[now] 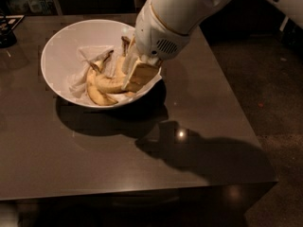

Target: Pick banana from white bowl

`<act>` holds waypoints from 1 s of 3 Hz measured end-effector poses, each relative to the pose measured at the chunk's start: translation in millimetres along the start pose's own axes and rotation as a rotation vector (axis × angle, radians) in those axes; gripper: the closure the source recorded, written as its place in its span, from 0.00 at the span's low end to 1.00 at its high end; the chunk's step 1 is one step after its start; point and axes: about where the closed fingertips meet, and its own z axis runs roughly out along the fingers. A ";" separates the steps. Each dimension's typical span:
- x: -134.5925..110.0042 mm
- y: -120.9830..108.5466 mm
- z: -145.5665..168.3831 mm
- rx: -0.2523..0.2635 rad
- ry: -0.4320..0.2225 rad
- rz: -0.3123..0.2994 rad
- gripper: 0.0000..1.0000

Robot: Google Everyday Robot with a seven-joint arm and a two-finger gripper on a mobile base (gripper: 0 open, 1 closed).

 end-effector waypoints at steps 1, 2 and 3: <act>2.2 16.4 -11.1 0.028 -0.049 -0.006 1.00; 1.6 36.4 -22.5 0.056 -0.074 -0.004 1.00; -0.9 55.0 -33.6 0.084 -0.081 0.006 1.00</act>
Offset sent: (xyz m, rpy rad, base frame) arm -0.0647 -0.0272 0.0117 0.1158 -0.0666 -0.0209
